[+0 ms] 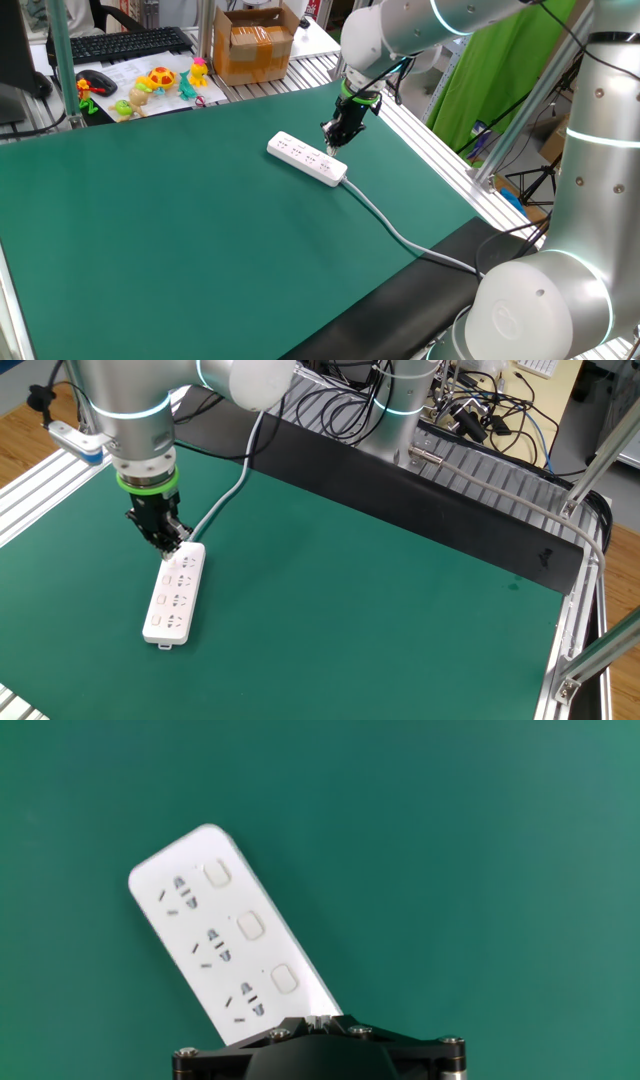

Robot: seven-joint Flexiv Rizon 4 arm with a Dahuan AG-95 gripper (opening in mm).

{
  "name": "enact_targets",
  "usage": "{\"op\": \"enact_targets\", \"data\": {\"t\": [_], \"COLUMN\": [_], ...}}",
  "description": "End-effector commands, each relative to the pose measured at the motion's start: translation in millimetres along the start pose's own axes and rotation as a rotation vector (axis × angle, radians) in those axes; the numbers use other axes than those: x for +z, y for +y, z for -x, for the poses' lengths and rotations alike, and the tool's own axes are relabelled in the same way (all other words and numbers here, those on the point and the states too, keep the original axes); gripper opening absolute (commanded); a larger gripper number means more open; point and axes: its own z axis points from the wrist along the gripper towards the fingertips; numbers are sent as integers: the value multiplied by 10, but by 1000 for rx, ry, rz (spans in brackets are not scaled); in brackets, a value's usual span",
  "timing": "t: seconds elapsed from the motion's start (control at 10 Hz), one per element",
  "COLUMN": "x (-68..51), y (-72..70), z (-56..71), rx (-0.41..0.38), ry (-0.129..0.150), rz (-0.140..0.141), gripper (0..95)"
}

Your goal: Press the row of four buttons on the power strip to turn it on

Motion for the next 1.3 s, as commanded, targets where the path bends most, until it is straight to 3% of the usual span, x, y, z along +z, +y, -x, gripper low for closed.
{"op": "enact_targets", "data": {"t": [0.1,0.2,0.5,0.7,0.8,1.3], "x": [-32,-56,-104,-105,-104,-83], "y": [-22,-39,-75,-75,-75,-102], "z": [39,68,126,126,126,124], "rx": [-21,-25,-27,-26,-27,-46], "ry": [19,29,33,30,28,27], "rz": [2,0,-8,-9,-12,-30], "gripper": [0,0,570,570,760,760]}}
